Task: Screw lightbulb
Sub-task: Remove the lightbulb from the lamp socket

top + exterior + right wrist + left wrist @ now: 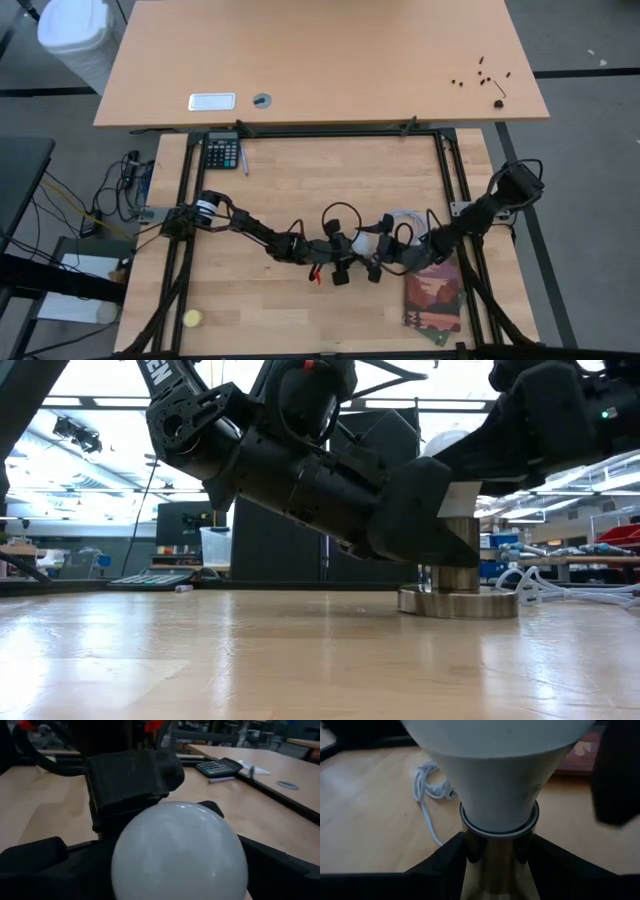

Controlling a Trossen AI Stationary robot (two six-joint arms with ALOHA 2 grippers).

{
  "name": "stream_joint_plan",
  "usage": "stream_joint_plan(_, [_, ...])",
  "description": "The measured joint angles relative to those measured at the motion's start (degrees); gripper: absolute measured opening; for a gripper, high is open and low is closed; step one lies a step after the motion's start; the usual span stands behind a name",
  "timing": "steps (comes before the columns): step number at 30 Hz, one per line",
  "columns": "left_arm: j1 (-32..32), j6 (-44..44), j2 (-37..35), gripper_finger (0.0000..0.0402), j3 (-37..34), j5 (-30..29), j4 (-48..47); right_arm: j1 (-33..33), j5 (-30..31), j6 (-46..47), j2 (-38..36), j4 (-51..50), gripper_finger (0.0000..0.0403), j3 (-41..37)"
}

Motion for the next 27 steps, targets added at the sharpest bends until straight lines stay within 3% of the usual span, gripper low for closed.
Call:
stream_joint_plan(4, [-0.3, 1.3, 0.0, 0.0191, 0.0, 0.0, 1.3, -1.5, -3.7, 0.1, 0.0, -0.2, 0.0343, 0.0])
stream_joint_plan(15, [-0.2, 1.6, 0.0, 0.019, 0.0, 1.2, 3.7, -1.5, -4.4, -2.8, 0.1, 3.2, 0.0251, 0.0])
stream_joint_plan(22, [-0.4, 2.5, -0.1, 0.019, 0.1, 5.5, 3.8, -0.5, -7.8, -3.0, 0.1, 4.1, 0.0257, 0.0])
stream_joint_plan(27, [-0.5, 3.9, -0.1, 0.019, 0.1, 11.9, 3.8, -0.5, -15.9, -3.8, 0.1, 4.4, 0.0253, 0.0])
